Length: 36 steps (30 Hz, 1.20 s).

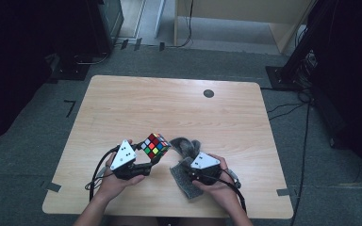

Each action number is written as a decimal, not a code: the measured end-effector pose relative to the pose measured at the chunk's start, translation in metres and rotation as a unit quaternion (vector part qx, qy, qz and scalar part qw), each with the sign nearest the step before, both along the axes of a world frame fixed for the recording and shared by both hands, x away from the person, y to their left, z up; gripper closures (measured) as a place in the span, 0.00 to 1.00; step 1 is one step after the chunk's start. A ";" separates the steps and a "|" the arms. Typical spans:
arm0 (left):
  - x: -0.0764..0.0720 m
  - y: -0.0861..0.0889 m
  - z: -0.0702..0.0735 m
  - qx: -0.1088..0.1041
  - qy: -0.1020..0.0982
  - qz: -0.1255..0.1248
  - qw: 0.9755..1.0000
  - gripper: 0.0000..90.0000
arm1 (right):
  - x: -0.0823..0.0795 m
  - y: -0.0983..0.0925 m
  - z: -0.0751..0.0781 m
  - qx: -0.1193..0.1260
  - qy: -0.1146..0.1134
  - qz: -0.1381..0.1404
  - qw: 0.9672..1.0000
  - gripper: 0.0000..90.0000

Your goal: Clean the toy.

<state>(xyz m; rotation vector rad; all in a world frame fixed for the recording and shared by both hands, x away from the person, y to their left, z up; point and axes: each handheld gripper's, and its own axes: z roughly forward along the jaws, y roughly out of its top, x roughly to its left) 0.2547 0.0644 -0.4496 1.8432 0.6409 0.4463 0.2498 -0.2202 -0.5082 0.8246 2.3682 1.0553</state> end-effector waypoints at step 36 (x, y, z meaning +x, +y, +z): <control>-0.003 -0.009 -0.005 0.019 0.004 -0.025 0.999 0.37 | 0.002 -0.025 -0.002 0.008 0.024 -0.074 0.997 0.81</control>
